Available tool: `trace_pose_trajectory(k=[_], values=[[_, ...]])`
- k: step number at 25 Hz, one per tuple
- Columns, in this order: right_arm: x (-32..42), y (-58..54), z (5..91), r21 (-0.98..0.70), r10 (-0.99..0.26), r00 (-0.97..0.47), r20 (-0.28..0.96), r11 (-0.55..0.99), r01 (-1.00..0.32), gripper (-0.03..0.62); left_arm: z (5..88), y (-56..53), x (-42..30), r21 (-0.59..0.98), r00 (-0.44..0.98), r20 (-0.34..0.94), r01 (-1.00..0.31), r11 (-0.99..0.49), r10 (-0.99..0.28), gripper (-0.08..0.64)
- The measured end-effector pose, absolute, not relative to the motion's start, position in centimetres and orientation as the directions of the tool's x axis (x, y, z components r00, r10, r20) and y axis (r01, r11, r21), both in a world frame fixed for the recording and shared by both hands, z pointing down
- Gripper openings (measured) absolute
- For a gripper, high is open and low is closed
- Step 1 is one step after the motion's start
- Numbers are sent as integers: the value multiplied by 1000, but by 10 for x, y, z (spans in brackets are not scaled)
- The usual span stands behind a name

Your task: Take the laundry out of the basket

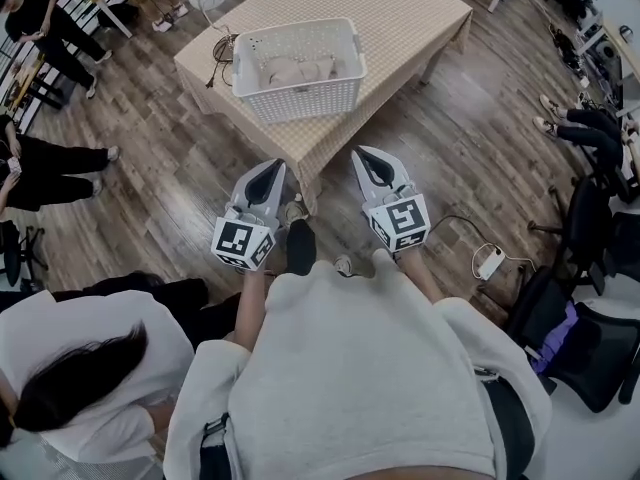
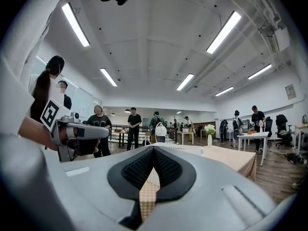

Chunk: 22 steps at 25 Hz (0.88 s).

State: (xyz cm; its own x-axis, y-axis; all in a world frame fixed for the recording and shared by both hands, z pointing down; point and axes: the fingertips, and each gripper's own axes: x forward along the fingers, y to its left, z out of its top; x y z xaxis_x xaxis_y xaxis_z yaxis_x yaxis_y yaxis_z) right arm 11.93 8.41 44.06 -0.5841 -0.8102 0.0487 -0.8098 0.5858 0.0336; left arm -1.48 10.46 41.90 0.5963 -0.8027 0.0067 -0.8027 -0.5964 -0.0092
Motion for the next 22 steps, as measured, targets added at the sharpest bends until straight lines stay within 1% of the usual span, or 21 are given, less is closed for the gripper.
trace_pose_trajectory(k=[10, 22], values=[[98, 37, 440, 56, -799, -600, 43, 602, -797, -2, 420, 56, -34, -8, 587, -14, -810, -587, -810, 6], [48, -75, 438, 74, -802, -593, 69, 597, -799, -2, 416, -62, -81, 15, 595, -42, -803, -596, -802, 6]])
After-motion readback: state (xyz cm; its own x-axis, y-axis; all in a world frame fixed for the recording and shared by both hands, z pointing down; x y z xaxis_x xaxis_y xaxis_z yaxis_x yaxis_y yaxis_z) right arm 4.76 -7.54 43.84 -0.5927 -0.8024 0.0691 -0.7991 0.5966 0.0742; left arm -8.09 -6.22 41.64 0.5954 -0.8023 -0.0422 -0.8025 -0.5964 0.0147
